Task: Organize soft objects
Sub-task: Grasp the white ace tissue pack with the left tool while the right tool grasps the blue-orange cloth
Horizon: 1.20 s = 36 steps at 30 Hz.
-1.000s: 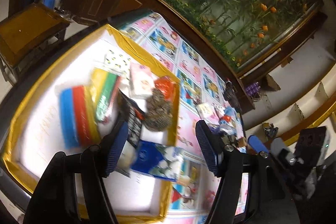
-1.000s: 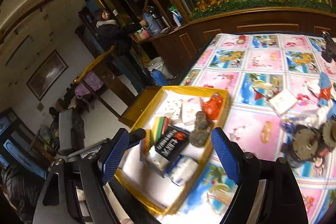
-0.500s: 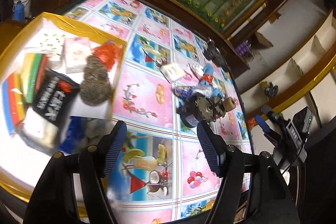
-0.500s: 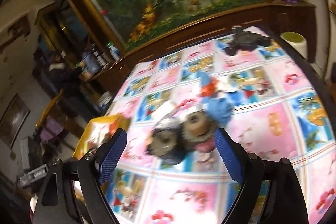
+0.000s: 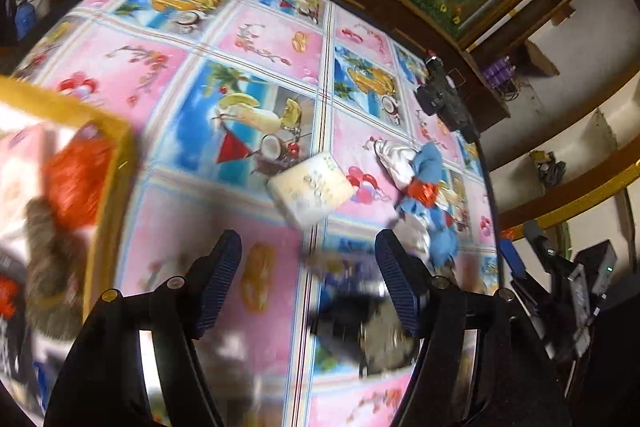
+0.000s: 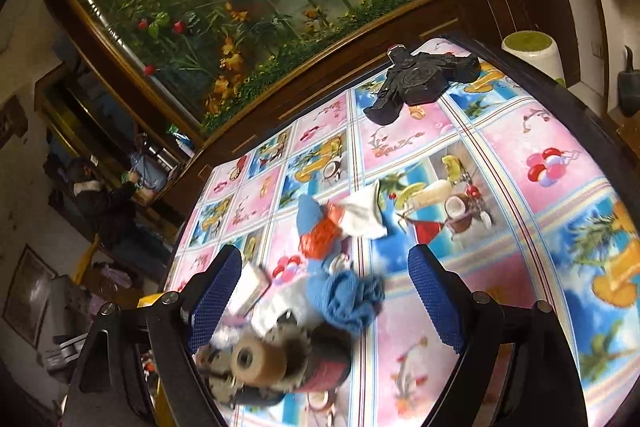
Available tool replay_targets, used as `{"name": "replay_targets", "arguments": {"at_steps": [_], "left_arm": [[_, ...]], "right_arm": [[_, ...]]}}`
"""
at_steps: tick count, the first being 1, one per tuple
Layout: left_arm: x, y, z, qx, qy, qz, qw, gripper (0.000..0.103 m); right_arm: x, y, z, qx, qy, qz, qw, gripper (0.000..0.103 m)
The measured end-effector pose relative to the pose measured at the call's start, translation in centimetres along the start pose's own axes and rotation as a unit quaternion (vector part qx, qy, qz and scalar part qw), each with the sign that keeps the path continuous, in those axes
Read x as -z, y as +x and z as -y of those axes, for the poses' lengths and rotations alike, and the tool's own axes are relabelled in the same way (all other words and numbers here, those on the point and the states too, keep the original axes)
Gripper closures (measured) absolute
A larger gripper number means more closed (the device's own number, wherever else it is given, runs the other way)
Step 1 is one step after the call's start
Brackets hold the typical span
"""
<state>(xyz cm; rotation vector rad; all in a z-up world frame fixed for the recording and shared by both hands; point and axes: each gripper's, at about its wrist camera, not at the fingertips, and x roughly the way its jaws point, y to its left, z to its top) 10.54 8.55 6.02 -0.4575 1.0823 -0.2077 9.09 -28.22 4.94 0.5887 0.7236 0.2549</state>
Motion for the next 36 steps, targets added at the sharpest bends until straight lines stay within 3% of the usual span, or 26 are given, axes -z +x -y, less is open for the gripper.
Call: {"name": "replay_targets", "arguments": {"at_steps": [4,8,10,13,14,15,16,23,29,36], "left_arm": [[-2.2,3.5,1.2,-0.018,0.029,-0.013,0.9993,0.035],[-3.0,6.2,2.6,-0.030,0.090,-0.038,0.9947,0.035],[-2.9,7.2,3.4,-0.050,0.127,-0.036,0.9900,0.025],[-2.4,8.4,4.2,-0.101,0.177,-0.043,0.9780,0.025],[-2.2,8.5,4.3,-0.112,0.188,-0.047,0.9747,0.029],[-2.0,8.3,4.3,-0.121,0.197,-0.040,0.9720,0.046],[-1.9,8.0,4.2,-0.127,0.203,-0.040,0.9702,0.049],[-1.6,2.3,1.8,-0.089,0.156,0.005,0.9837,0.051],[2.6,-4.6,1.3,-0.002,0.140,0.061,0.9883,0.051],[8.0,-7.7,-1.0,0.076,0.111,0.038,0.9902,0.051]], "right_arm": [[-0.5,2.0,2.6,-0.008,0.017,-0.007,1.000,0.016],[-0.6,2.8,4.9,-0.013,0.051,-0.028,0.998,0.016],[-0.8,2.9,5.4,-0.018,0.065,-0.026,0.997,0.016],[-1.0,2.9,5.6,-0.004,0.061,-0.023,0.998,0.016],[-1.1,3.0,5.7,0.000,0.060,-0.023,0.998,0.016],[-1.0,2.9,5.7,0.001,0.061,-0.024,0.998,0.016],[-0.9,2.7,5.6,0.001,0.061,-0.025,0.998,0.016],[-0.3,2.6,5.4,0.018,0.060,-0.027,0.998,0.016],[0.0,2.6,6.1,0.016,0.069,-0.033,0.997,0.017],[-0.4,2.6,3.9,-0.010,0.053,-0.069,0.996,0.017]]}}
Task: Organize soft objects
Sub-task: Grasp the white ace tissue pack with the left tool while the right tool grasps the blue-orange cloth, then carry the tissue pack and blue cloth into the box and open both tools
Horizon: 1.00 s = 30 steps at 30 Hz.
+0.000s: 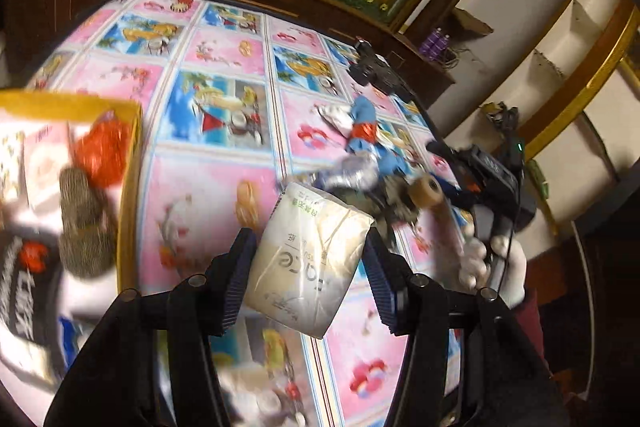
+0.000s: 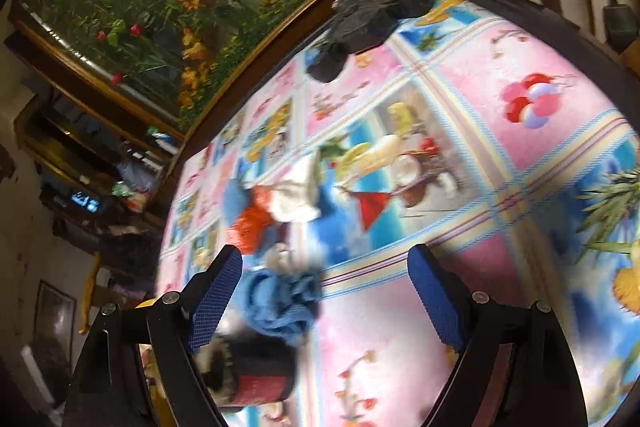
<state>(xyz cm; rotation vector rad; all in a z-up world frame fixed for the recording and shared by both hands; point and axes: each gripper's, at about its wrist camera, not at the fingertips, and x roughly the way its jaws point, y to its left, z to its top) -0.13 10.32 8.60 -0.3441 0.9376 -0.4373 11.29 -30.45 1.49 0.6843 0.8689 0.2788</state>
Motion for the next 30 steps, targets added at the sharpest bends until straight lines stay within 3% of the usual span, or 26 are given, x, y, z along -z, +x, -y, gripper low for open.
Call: {"name": "replay_targets", "arguments": {"at_steps": [6,11,15,16,20,25,30], "left_arm": [[3.0,-0.9,-1.8,0.017,-0.029,-0.002,0.9994,0.051],[4.2,-2.2,-3.2,0.032,-0.059,0.004,0.9977,0.051],[4.3,-3.0,-4.0,0.029,-0.070,0.009,0.9971,0.051],[4.4,-3.2,-4.1,0.029,-0.071,0.011,0.9970,0.051],[4.3,-4.0,-4.3,0.018,-0.068,0.023,0.9972,0.051],[4.8,-6.0,-4.8,0.021,-0.076,0.047,0.9958,0.051],[6.0,-9.3,-5.8,0.003,-0.089,0.074,0.9932,0.051]], "right_arm": [[-2.1,2.9,-7.1,0.081,-0.132,-0.067,0.986,0.022],[-3.5,7.4,-11.2,0.140,-0.197,-0.108,0.964,0.045],[-4.2,10.2,-12.2,0.168,-0.202,-0.131,0.956,0.078],[-4.1,10.3,-12.4,0.171,-0.201,-0.128,0.956,0.079],[-4.3,8.7,-12.8,0.164,-0.192,-0.102,0.962,0.080],[-3.7,2.6,-14.2,0.139,-0.196,-0.044,0.970,0.080],[-0.6,-3.6,-16.4,0.070,-0.208,-0.018,0.976,0.080]]}}
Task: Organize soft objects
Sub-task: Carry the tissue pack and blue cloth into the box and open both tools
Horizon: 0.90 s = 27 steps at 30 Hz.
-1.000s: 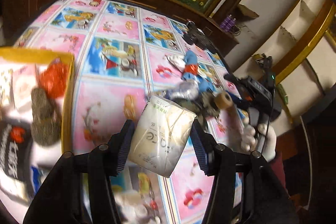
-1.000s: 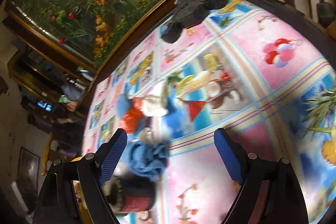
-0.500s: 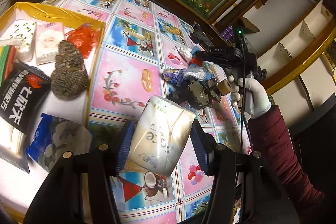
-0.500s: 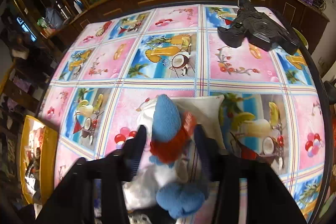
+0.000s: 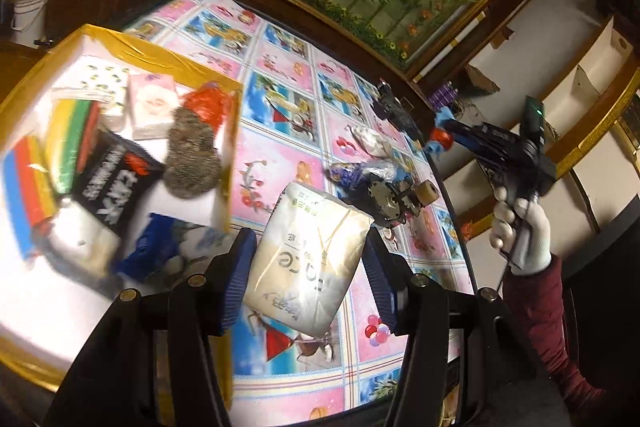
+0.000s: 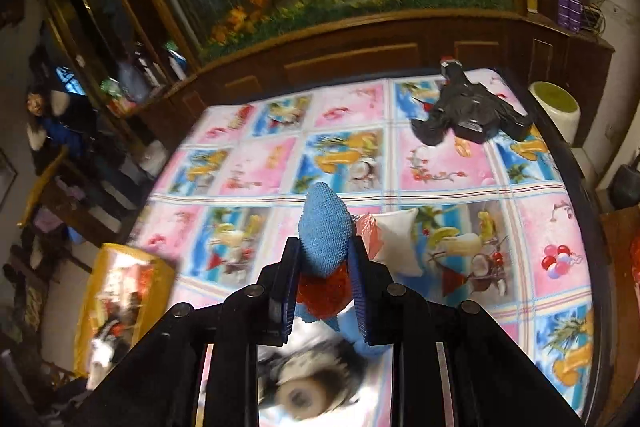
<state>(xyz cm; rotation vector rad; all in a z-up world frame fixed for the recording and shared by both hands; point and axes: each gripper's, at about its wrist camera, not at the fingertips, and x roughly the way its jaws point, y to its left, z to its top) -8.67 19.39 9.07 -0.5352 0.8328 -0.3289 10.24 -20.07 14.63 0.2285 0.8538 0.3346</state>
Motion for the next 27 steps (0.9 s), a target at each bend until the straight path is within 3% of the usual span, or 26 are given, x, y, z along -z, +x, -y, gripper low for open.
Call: {"name": "replay_targets", "arguments": {"at_steps": [7,14,21,27], "left_arm": [[1.1,-5.7,-3.0,-0.038,-0.028,0.051,0.9976,0.050],[2.2,-7.6,-6.5,-0.108,-0.049,0.076,0.9901,0.050],[1.9,-5.2,-10.0,-0.159,-0.081,0.040,0.9830,0.050],[0.0,-3.5,-13.6,-0.209,-0.101,0.012,0.9726,0.050]], "right_arm": [[5.0,-5.2,-5.2,-0.098,-0.032,0.005,0.995,0.080],[10.6,-6.9,-10.4,-0.172,-0.072,-0.039,0.982,0.080],[12.7,-5.1,-14.5,-0.202,-0.098,-0.084,0.971,0.080],[12.0,-2.8,-18.0,-0.212,-0.108,-0.106,0.965,0.080]]}}
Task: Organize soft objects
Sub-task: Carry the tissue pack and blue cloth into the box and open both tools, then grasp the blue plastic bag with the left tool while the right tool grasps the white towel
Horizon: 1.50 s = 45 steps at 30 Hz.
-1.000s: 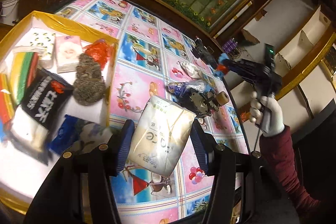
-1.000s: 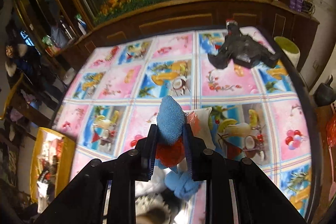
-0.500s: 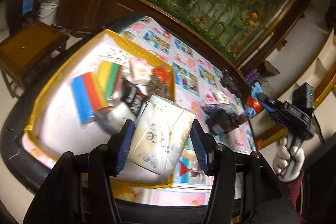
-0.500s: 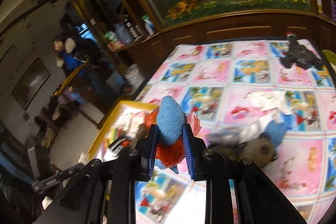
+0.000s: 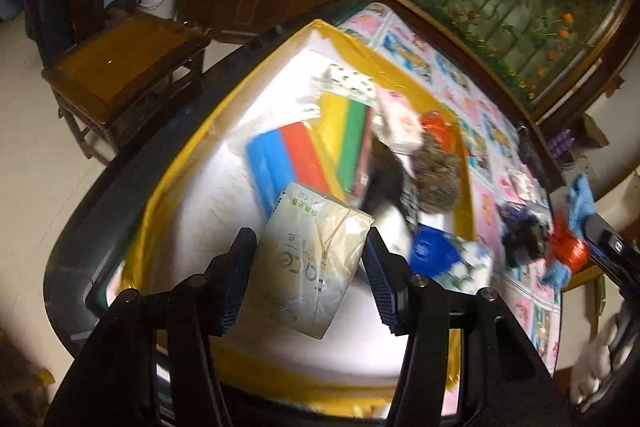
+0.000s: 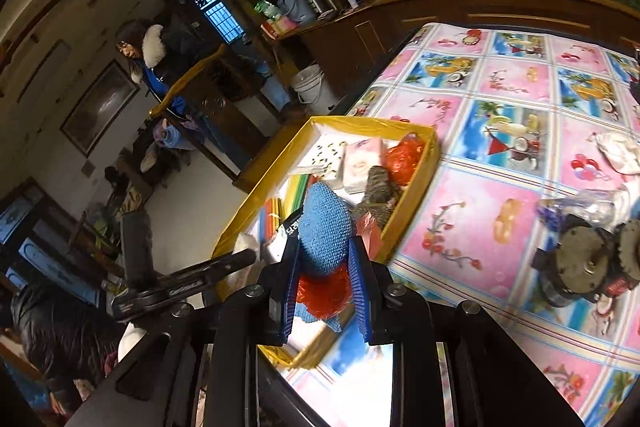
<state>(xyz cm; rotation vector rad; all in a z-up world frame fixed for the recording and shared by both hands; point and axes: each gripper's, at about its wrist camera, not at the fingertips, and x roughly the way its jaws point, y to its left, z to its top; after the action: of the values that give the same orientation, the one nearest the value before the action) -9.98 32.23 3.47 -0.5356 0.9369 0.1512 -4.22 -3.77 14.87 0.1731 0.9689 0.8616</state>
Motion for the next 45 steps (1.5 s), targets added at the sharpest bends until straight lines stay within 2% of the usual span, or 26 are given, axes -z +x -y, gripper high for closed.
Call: {"name": "replay_targets", "arguments": {"at_steps": [3,8,9,17,21,22,24,27,29,31,35,37,38,40,45], "left_arm": [[-0.9,1.1,-0.6,-0.006,-0.002,-0.004,1.0000,0.049],[-0.6,0.5,-1.0,0.033,-0.002,-0.009,0.9994,0.047],[-0.4,0.1,-1.2,0.038,-0.003,-0.008,0.9992,0.044],[0.7,-3.7,-2.6,0.068,0.006,0.016,0.9975,0.042],[0.5,-5.1,-3.8,0.077,0.004,0.029,0.9966,0.042],[0.5,-5.4,-4.1,0.075,0.003,0.033,0.9966,0.042],[0.5,-6.0,-4.5,0.076,0.004,0.043,0.9962,0.041],[0.7,-6.3,-5.0,0.075,-0.007,0.049,0.9960,0.035],[1.1,-6.3,-5.0,0.081,-0.017,0.048,0.9955,0.035],[1.6,-6.3,-4.8,0.091,-0.022,0.043,0.9947,0.034],[2.5,-5.9,-2.9,0.114,-0.019,0.034,0.9927,0.034],[3.0,-5.5,-0.8,0.131,-0.009,0.028,0.9910,0.034],[3.2,-5.3,0.4,0.136,0.002,0.023,0.9905,0.034],[4.0,-5.1,3.1,0.142,0.031,0.016,0.9893,0.034],[5.6,-4.2,9.6,0.145,0.092,-0.014,0.9851,0.034]], "right_arm": [[-2.0,3.3,-0.9,-0.007,0.003,-0.013,1.000,0.080],[-6.7,10.6,-2.0,-0.031,0.021,-0.041,0.998,0.080],[-7.9,12.6,-2.3,-0.032,0.026,-0.048,0.998,0.080],[-14.5,26.6,-2.2,0.018,0.056,-0.087,0.994,0.079],[-15.7,31.2,-2.6,0.067,0.052,-0.114,0.990,0.077],[-15.8,31.6,-2.4,0.074,0.058,-0.112,0.989,0.070],[-16.1,31.9,-2.9,0.083,0.057,-0.104,0.989,0.066],[-16.0,29.7,-3.8,0.079,0.045,-0.083,0.992,0.065],[-15.3,27.2,-4.0,0.074,0.036,-0.064,0.995,0.061],[-14.2,23.4,-3.4,0.066,0.030,-0.038,0.997,0.048],[-10.0,14.7,-0.4,0.060,0.020,0.028,0.998,0.034],[-7.6,10.4,1.4,0.082,0.014,0.067,0.994,0.022],[-5.9,8.6,2.4,0.095,0.013,0.082,0.992,0.021],[-2.9,5.0,4.6,0.120,0.021,0.108,0.987,0.020],[2.1,-1.2,9.2,0.173,0.059,0.143,0.973,0.020]]}}
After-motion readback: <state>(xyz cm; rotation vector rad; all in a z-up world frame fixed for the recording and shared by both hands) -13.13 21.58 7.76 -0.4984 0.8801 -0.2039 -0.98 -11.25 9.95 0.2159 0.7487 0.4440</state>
